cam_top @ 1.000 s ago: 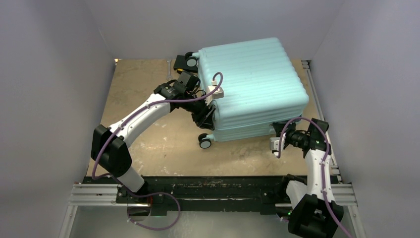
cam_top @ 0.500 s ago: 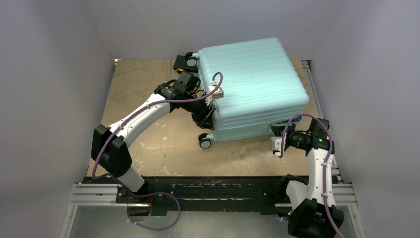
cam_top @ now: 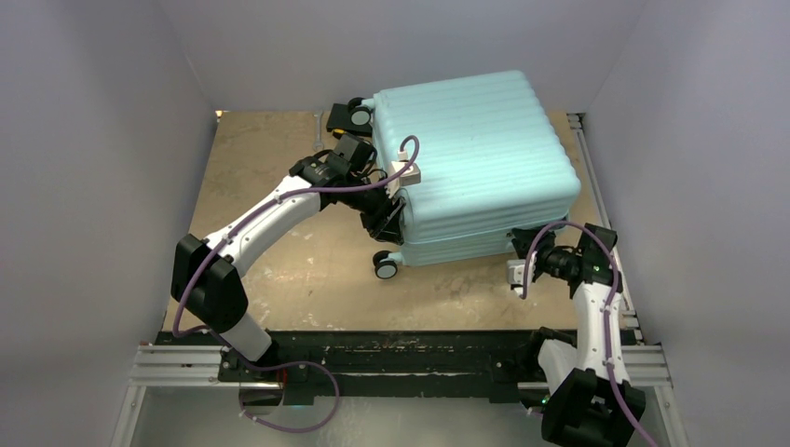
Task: Pack the luggage
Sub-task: Zip the luggage at the center of the board.
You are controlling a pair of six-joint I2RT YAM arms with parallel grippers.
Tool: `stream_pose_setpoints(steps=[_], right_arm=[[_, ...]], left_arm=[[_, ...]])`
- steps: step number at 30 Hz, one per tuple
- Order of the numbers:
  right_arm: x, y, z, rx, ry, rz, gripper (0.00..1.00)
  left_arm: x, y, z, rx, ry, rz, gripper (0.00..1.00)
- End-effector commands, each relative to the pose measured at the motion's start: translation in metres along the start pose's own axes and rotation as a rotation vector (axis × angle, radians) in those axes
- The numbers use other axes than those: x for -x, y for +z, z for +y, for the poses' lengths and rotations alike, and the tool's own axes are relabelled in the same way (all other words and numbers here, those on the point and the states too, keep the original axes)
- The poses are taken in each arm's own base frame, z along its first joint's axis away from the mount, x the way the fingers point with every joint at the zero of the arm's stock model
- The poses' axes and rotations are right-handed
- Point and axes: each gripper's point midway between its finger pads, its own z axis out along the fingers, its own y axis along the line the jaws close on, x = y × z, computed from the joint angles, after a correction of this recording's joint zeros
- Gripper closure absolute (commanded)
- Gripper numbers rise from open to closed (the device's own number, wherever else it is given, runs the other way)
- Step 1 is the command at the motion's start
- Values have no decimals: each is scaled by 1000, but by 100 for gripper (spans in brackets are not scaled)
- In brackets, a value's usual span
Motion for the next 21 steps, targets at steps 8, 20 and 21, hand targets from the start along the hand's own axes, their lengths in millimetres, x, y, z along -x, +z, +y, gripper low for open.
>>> stream_pose_setpoints(steps=[8, 20, 21], right_arm=[[2, 4, -25, -99, -267, -28, 81], [5, 1, -37, -123, -292, -35, 100], [6, 0, -38, -119, -291, -35, 100]], left_arm=[[59, -23, -15, -32, 161, -199, 100], [59, -23, -16, -33, 163, -199, 100], [59, -23, -16, -33, 164, -199, 100]])
